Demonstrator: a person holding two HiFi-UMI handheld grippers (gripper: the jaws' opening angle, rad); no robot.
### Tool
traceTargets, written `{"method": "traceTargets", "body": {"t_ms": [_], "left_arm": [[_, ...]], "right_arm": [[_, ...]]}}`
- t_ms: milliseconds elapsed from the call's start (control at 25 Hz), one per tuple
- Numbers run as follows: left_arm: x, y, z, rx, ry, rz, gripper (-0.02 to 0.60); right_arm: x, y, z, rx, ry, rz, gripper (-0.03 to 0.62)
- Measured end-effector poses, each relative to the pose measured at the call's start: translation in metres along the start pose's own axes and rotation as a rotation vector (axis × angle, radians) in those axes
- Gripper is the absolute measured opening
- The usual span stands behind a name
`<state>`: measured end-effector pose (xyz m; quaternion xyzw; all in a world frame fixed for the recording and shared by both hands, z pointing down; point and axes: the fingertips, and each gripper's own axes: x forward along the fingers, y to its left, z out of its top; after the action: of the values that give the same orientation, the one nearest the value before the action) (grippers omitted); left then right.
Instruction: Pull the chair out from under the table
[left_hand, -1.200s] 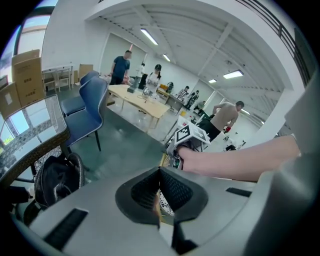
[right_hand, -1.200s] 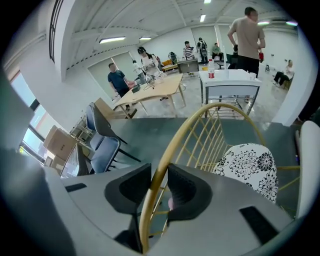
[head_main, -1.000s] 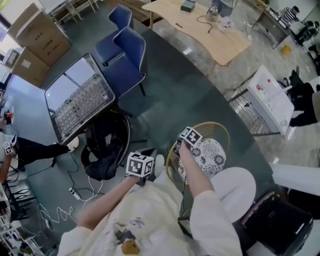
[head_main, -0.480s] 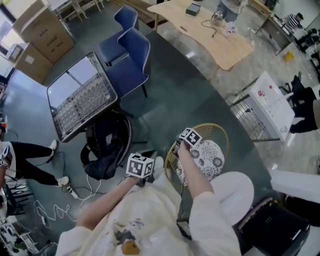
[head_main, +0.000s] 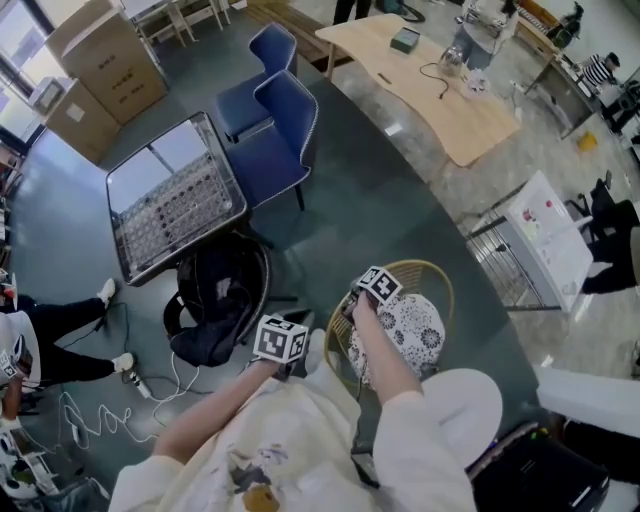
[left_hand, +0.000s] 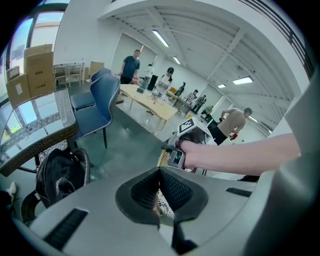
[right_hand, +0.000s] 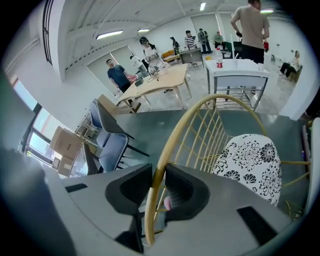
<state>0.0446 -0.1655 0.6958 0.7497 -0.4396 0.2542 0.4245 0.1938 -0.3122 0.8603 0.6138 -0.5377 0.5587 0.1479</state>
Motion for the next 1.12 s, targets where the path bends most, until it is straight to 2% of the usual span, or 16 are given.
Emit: {"method": "traceTargets", "body": {"t_ms": [280, 560, 1120], "left_arm": [[0.006, 0.009, 0.013, -0.029, -0.015, 0.016, 0.002], [0.014, 0.022, 0.030, -0.049, -0.021, 0.042, 0.002], [0.024, 0.061, 0.079, -0.140, -0.075, 0.095, 0.002]], "right_arm": [[0.013, 0.014, 0.015, -0.025, -0.013, 0.023, 0.084], [0.029, 0.039, 0.028, -0.016, 0.022, 0.045, 0.086], [0.063, 0.090, 0.057, -0.041, 0.075, 0.095, 0.091]]}}
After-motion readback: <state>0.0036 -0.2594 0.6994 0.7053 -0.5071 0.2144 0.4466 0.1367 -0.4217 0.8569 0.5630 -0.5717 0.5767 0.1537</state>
